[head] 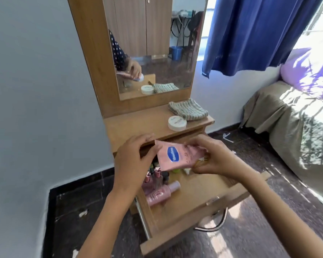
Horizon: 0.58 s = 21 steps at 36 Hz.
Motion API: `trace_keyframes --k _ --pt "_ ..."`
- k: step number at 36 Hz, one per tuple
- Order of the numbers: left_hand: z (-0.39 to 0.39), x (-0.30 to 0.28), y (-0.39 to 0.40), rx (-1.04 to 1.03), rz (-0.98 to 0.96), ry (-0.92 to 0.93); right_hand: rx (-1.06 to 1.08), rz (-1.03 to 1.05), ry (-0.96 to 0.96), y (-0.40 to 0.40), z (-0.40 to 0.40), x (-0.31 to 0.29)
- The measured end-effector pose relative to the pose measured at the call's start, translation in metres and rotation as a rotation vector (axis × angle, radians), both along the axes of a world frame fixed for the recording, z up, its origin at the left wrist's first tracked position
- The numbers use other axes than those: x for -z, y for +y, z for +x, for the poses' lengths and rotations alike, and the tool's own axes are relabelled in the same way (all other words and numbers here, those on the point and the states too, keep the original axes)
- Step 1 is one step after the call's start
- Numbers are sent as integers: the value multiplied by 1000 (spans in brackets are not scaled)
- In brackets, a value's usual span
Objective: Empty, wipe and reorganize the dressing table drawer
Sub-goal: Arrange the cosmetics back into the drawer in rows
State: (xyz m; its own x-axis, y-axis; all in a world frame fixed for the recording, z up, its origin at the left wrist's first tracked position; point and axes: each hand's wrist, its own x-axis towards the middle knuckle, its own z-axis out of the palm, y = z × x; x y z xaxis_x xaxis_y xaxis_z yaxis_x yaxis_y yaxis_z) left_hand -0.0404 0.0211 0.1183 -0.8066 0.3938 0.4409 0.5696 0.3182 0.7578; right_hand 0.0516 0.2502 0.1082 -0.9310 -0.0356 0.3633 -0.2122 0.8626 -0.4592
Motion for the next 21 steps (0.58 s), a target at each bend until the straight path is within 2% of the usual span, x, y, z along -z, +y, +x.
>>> trace_keyframes --k 4,10,21 --pt "-3 21 -8 -21 -143 86 -104 -85 -399 8 7 3" --pt "-8 33 -10 -60 -411 289 -188 -41 -765 8 2 6" --pt "-8 40 -4 4 -475 247 -312 36 -972 -8 -22 24"
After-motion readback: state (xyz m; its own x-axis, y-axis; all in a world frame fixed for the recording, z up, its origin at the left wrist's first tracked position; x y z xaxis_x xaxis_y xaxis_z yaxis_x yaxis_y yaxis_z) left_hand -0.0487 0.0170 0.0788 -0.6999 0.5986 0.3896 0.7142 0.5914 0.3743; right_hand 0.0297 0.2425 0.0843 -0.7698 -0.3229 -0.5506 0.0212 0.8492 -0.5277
